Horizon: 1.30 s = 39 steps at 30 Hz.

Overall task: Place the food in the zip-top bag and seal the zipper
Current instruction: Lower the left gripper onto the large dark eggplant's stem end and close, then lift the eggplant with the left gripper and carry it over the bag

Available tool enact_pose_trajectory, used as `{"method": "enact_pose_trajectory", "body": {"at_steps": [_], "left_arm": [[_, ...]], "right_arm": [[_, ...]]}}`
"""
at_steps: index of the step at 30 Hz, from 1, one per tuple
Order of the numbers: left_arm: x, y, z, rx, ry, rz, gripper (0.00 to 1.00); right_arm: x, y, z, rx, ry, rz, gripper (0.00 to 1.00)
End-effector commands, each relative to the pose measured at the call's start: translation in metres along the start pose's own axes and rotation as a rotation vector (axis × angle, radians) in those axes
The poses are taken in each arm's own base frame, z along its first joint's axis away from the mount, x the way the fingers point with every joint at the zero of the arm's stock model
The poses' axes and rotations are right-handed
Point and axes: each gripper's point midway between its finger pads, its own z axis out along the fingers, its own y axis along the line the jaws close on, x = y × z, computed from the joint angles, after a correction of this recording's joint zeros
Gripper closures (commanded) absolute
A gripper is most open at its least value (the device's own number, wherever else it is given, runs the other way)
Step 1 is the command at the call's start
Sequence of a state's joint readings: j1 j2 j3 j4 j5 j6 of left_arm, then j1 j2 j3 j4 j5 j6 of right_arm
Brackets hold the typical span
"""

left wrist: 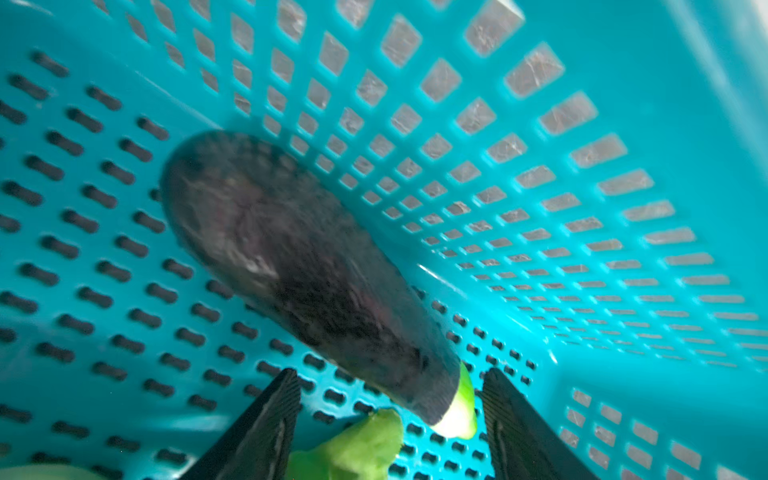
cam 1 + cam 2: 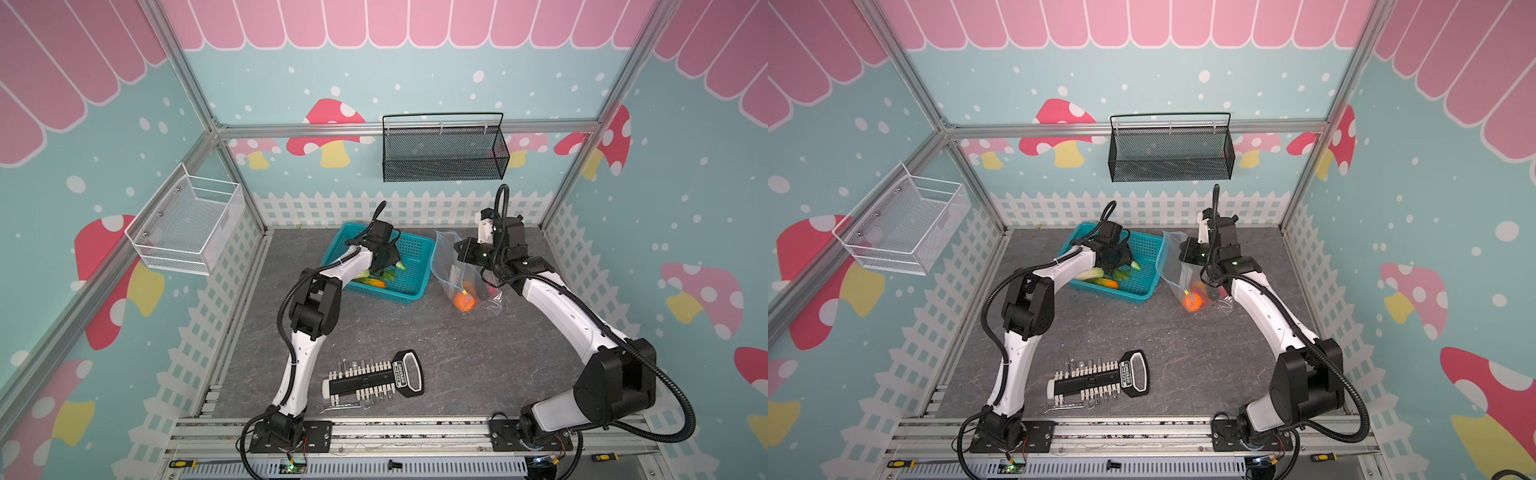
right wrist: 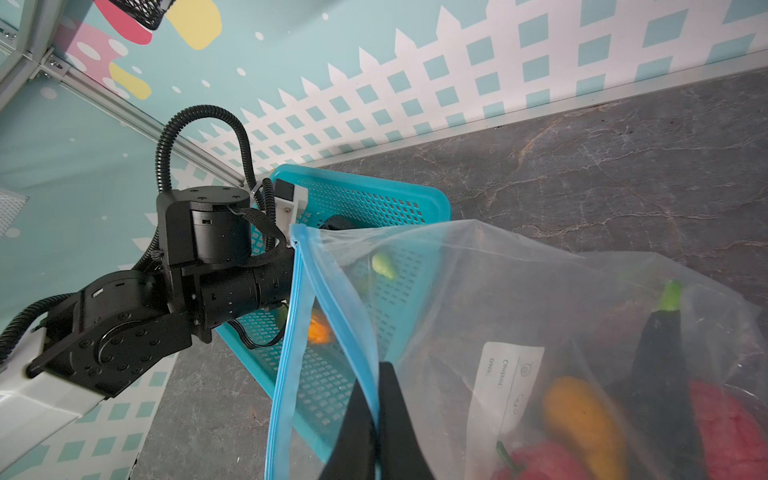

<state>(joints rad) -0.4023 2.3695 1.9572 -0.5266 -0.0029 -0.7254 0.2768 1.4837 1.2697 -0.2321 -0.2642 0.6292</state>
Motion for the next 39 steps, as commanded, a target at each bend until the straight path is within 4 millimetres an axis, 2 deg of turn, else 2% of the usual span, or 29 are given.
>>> {"method": "enact_pose_trajectory", "body": {"at_steps": [1, 4, 10, 14, 21, 26, 32, 33, 39], "left_arm": [[0.0, 0.006, 0.01, -0.04, -0.002, 0.012, 0.32], [0.003, 0.01, 0.016, -0.059, 0.014, 0.011, 0.34], [0.009, 0.019, 0.028, -0.095, 0.046, 0.003, 0.46], [0.009, 0.018, 0.027, -0.095, 0.055, 0.007, 0.55], [0.009, 0.015, 0.009, -0.093, 0.055, 0.019, 0.7], [0.007, 0.012, -0.005, -0.083, 0.045, 0.022, 0.77], [-0.001, 0.004, -0.022, -0.053, 0.021, 0.03, 0.8], [0.008, -0.009, -0.025, -0.035, 0.027, 0.053, 0.8], [0.007, -0.023, -0.041, 0.013, 0.028, 0.059, 0.8]], "right_arm": [[0.003, 0.003, -0.001, -0.017, 0.001, -0.009, 0.99], [0.001, 0.004, -0.003, -0.017, -0.006, -0.014, 0.99], [-0.001, 0.008, -0.004, -0.04, -0.01, -0.009, 0.99], [-0.002, 0.009, -0.005, -0.038, -0.017, -0.013, 0.99], [0.0, 0.009, -0.004, -0.049, -0.015, -0.013, 0.99], [-0.001, 0.01, -0.004, -0.056, -0.019, -0.011, 0.99], [0.002, 0.007, -0.003, -0.052, -0.015, -0.007, 0.99], [0.002, 0.007, -0.004, -0.051, -0.016, -0.007, 0.99], [0.0, 0.007, -0.006, -0.045, -0.025, -0.009, 0.99]]}}
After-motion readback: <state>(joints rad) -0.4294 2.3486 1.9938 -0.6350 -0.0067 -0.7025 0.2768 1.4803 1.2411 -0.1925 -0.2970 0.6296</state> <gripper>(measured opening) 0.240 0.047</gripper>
